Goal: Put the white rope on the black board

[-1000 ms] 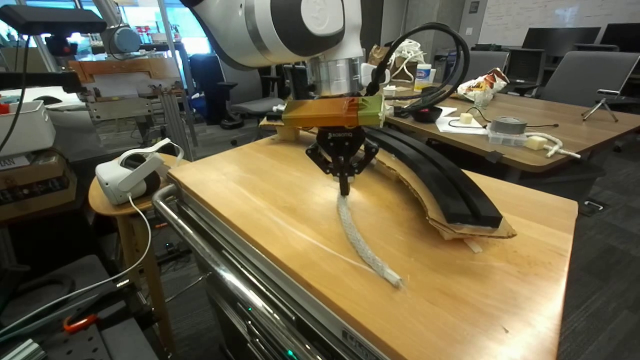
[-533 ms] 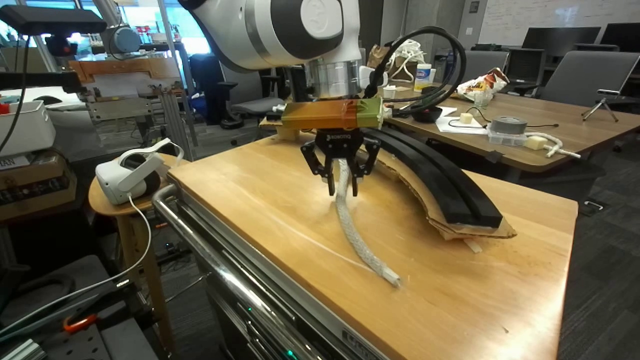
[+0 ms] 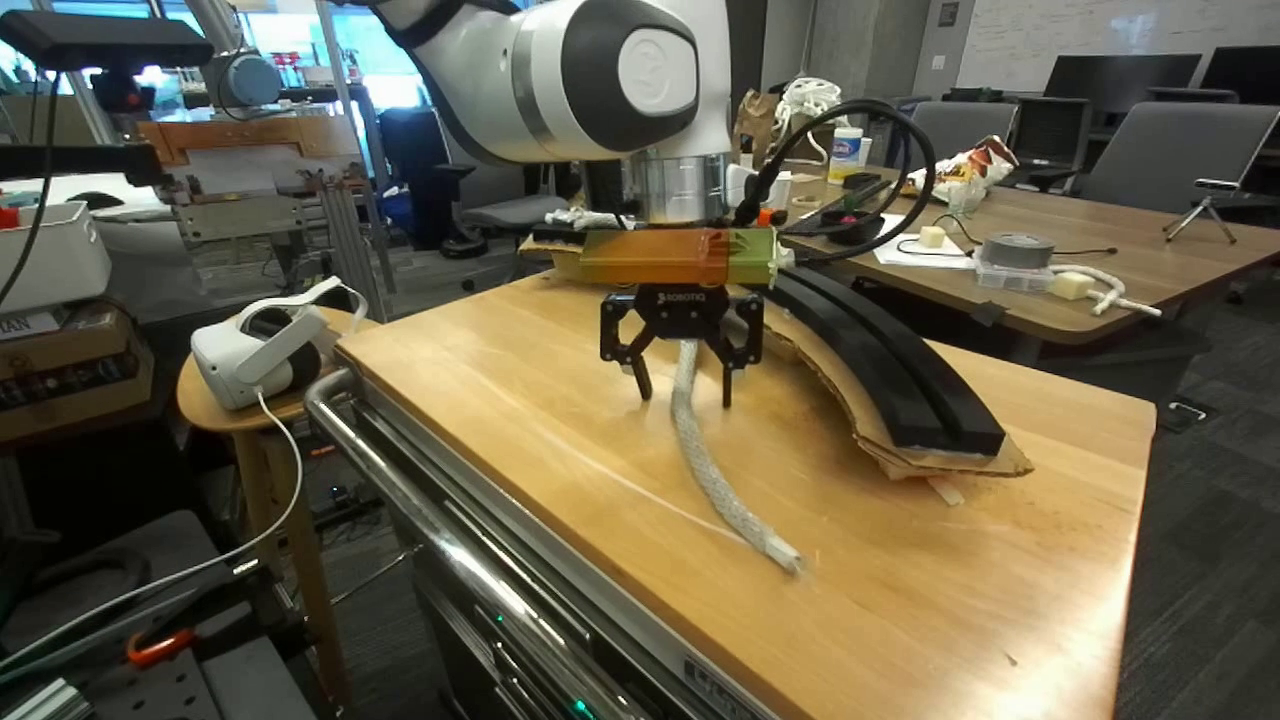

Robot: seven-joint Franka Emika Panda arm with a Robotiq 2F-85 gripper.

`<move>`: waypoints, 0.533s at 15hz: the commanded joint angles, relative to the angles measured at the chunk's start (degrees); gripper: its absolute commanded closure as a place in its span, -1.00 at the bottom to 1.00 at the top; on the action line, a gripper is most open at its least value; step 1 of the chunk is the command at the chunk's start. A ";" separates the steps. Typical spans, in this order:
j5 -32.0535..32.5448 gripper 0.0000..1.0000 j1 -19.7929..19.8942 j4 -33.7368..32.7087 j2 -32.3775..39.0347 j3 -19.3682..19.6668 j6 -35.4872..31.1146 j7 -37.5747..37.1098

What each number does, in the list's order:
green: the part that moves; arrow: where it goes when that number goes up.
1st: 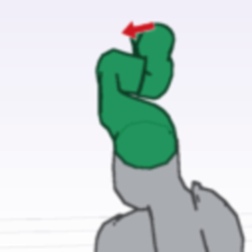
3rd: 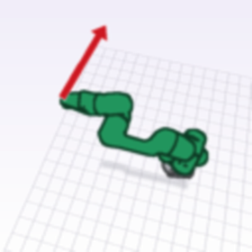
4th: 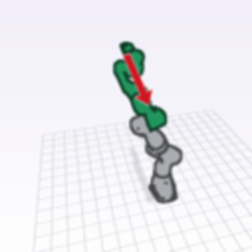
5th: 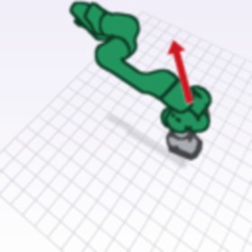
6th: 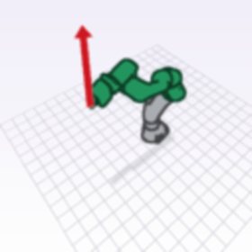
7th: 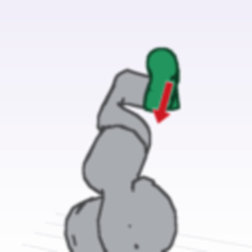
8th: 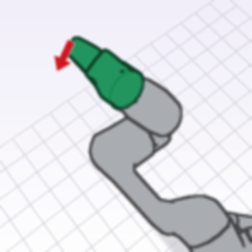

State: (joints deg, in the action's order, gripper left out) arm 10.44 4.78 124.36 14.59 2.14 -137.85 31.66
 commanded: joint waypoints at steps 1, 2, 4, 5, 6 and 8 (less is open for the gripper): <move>-1.61 0.03 1.20 -2.37 1.23 -1.51 1.47 4.13; -1.50 0.22 1.17 -1.80 0.47 -1.59 1.29 4.79; -1.20 0.50 1.16 -0.86 -0.80 -1.59 1.10 5.97; -1.07 0.67 1.11 -0.47 -1.38 -1.50 0.99 6.20; -1.25 0.81 1.19 0.02 -2.16 -1.49 0.74 6.89; -1.00 1.00 1.14 1.01 -3.49 -1.34 0.25 7.54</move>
State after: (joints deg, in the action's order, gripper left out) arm 10.18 5.03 123.71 13.55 1.39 -137.27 36.88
